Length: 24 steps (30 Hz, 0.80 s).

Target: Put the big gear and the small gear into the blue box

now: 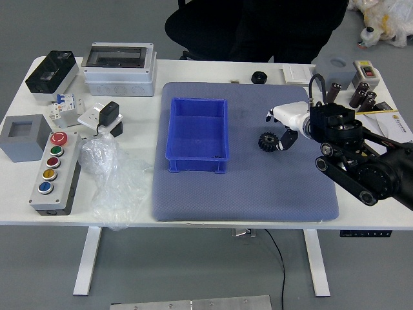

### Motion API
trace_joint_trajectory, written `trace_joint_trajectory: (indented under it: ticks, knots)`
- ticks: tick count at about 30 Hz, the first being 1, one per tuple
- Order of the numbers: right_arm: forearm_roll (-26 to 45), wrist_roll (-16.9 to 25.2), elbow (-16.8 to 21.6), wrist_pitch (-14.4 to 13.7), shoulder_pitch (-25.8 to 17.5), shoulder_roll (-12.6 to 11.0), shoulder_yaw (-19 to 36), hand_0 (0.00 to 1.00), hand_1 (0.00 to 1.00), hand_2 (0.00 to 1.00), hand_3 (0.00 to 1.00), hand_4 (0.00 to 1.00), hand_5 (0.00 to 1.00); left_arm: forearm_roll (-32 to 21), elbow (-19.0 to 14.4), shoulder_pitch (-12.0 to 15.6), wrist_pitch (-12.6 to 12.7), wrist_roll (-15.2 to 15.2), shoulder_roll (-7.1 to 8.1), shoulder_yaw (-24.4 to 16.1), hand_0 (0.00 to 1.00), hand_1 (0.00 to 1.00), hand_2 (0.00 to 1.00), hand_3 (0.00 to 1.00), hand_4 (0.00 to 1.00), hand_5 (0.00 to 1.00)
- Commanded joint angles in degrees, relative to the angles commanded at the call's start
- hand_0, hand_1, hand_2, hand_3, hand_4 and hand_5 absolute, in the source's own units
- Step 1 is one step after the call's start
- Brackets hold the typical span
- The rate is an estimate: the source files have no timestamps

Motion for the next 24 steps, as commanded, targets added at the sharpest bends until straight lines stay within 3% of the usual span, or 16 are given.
trace_joint_trajectory:
  ticks: [2, 13, 24]
  knots:
    - [-0.1, 0.1, -0.4, -0.2, 0.0, 0.2, 0.0, 0.454, 0.51, 0.746, 0.814, 0.795, 0.07, 0.0, 0.0, 0.0, 0.0, 0.0, -0.03, 0.0, 0.86, 0.83, 0.826, 0.774, 0.599, 0.375]
    - [1.3, 0.7, -2.9, -0.7, 0.2, 1.7, -0.9, 0.452, 0.505, 0.742, 0.812, 0.792, 0.057, -0.1, 0.0, -0.1, 0.0, 0.0, -0.2, 0.2, 0.86, 0.83, 0.826, 0.775, 0.599, 0.374]
    - [2.8, 1.3, -4.9, -1.1, 0.5, 2.4, -1.3, 0.525, 0.549, 0.762, 0.825, 0.795, 0.059, -0.1, 0.0, -0.1, 0.0, 0.0, -0.3, 0.4, 0.86, 0.83, 0.826, 0.775, 0.599, 0.374]
